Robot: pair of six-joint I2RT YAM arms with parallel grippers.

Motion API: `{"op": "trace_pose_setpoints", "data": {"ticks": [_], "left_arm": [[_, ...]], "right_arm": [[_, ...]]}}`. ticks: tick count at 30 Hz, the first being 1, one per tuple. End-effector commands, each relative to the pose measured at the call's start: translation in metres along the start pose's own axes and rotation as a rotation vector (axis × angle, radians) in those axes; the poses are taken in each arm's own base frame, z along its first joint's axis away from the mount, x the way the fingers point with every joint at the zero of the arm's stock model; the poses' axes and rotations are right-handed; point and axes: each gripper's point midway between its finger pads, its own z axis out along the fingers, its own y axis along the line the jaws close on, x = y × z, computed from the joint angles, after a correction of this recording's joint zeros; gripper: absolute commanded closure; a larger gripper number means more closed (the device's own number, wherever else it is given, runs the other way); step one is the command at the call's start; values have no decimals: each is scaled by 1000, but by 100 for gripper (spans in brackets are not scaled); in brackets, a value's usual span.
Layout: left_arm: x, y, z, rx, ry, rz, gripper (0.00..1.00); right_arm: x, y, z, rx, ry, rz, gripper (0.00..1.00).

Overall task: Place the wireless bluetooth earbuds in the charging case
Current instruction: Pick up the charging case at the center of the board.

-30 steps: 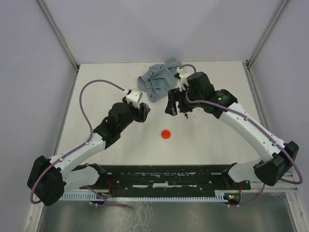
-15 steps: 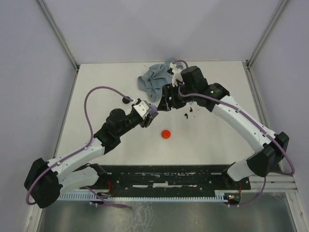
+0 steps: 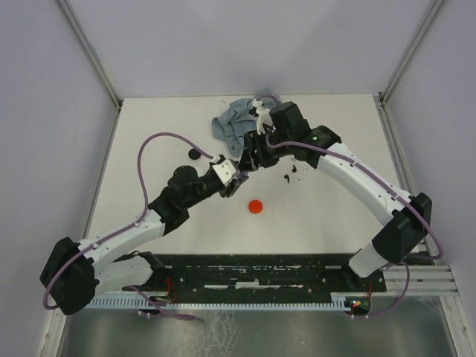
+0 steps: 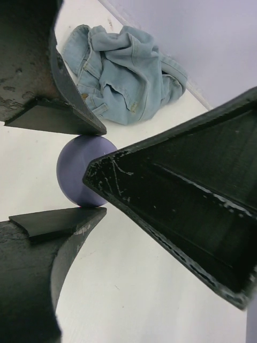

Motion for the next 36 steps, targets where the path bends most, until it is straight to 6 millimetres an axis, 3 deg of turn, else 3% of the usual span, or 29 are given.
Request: {"op": "trace_pose_setpoints", "data": {"ticks": [1, 6, 13, 18, 26, 36], "left_arm": [[-44, 8, 6, 3, -126, 81, 59], [-46, 5, 7, 19, -134, 83, 59], [-47, 3, 7, 29, -135, 78, 58], [-49, 6, 8, 23, -103, 12, 49], [-49, 8, -6, 88, -68, -120, 42], [-59, -6, -38, 331, -162, -274, 37]], "right_arm": [[-18, 13, 1, -53, -47, -67, 42], [-14, 15, 7, -84, -16, -83, 53], [-12, 22, 4, -145, 4, -146, 86], [-14, 23, -2, -152, 9, -201, 97], [-19, 18, -25, -146, -3, -323, 98], [-19, 28, -46, -187, -35, -490, 98]]}}
